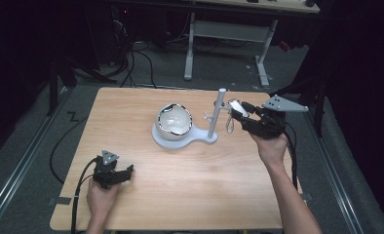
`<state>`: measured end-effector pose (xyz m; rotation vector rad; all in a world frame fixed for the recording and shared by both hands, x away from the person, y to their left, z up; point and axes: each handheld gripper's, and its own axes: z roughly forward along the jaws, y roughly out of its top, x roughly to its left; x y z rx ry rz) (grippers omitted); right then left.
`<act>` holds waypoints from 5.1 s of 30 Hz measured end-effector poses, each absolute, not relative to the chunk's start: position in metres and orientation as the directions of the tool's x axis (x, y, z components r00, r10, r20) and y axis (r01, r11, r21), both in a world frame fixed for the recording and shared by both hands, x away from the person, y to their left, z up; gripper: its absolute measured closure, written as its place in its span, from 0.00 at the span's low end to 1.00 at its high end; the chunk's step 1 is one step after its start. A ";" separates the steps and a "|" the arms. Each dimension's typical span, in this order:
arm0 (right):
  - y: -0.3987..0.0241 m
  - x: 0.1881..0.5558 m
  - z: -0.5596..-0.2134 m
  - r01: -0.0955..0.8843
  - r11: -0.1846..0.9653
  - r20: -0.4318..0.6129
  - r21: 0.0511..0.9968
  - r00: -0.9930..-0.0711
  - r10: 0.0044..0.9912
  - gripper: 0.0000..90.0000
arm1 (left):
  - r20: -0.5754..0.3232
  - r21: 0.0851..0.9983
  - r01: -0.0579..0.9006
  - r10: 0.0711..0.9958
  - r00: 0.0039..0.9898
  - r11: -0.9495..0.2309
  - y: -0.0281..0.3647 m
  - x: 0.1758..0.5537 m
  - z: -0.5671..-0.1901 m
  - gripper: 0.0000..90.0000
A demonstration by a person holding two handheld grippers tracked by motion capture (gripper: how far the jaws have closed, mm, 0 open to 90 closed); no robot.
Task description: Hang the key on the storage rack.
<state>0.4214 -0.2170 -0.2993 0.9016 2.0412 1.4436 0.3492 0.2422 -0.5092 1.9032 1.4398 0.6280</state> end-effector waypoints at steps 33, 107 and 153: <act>-0.216 0.446 -0.308 0.277 0.229 0.000 0.933 -0.639 0.769 0.57 | -0.015 0.746 0.643 0.960 0.278 -0.175 0.242 0.349 -0.509 0.26; -0.193 0.454 -0.368 0.350 0.338 -0.077 0.874 -0.587 0.806 0.56 | -0.011 0.745 0.643 0.960 0.279 -0.179 0.242 0.349 -0.509 0.26; -0.190 0.462 -0.405 0.415 0.337 -0.041 0.845 -0.578 0.815 0.54 | -0.010 0.745 0.643 0.960 0.279 -0.179 0.242 0.349 -0.509 0.26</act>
